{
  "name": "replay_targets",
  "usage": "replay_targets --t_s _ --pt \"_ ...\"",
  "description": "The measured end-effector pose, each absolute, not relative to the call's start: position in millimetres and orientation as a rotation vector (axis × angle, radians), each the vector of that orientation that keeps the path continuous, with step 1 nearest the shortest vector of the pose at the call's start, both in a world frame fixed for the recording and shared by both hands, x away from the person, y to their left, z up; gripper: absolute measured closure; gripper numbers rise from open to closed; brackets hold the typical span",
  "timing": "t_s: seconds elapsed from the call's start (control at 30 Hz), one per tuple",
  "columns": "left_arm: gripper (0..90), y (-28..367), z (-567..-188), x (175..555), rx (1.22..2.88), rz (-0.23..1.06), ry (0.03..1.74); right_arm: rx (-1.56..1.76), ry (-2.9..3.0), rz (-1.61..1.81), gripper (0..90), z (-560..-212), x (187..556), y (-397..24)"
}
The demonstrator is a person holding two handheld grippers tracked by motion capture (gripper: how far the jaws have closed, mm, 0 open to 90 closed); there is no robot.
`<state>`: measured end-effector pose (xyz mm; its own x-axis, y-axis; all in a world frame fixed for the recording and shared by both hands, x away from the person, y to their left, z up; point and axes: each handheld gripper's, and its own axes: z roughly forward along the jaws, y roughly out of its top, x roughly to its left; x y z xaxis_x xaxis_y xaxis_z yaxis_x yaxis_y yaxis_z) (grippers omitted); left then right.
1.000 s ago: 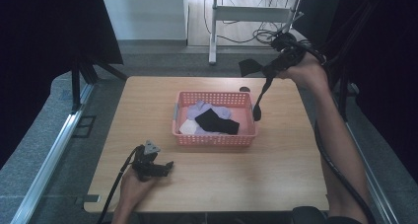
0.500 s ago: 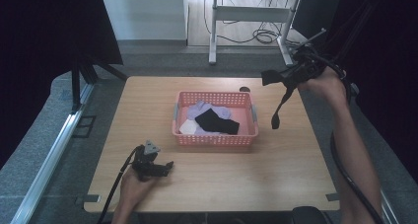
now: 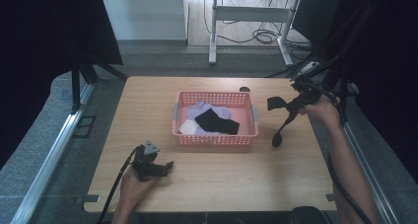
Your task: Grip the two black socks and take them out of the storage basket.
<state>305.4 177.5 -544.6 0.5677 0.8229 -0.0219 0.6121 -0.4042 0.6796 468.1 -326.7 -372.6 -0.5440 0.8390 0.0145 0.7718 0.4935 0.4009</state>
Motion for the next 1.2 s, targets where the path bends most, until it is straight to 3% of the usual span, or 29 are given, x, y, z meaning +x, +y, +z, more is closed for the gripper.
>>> replay_targets --t_s 0.37,0.4,0.67,0.97,1.2 --pt "10.6 176.8 -545.0 305.0 2.141 0.418 1.152 1.453 2.635 0.529 82.7 -440.7 460.4 -332.1" --pt "10.6 176.9 -544.9 305.1 2.145 0.418 1.150 1.447 2.636 0.540 78.7 -443.0 458.9 -332.6" --pt "10.6 177.3 -544.7 305.4 2.150 0.421 1.144 1.377 2.599 0.659 63.5 -404.5 457.7 -319.0" --pt "10.6 177.5 -544.6 305.4 2.153 0.421 1.142 1.241 2.654 0.719 59.8 -386.8 466.8 -269.3" --pt "10.6 177.5 -544.6 305.4 2.153 0.420 1.143 1.116 2.722 0.726 57.7 -399.9 481.0 -208.9"
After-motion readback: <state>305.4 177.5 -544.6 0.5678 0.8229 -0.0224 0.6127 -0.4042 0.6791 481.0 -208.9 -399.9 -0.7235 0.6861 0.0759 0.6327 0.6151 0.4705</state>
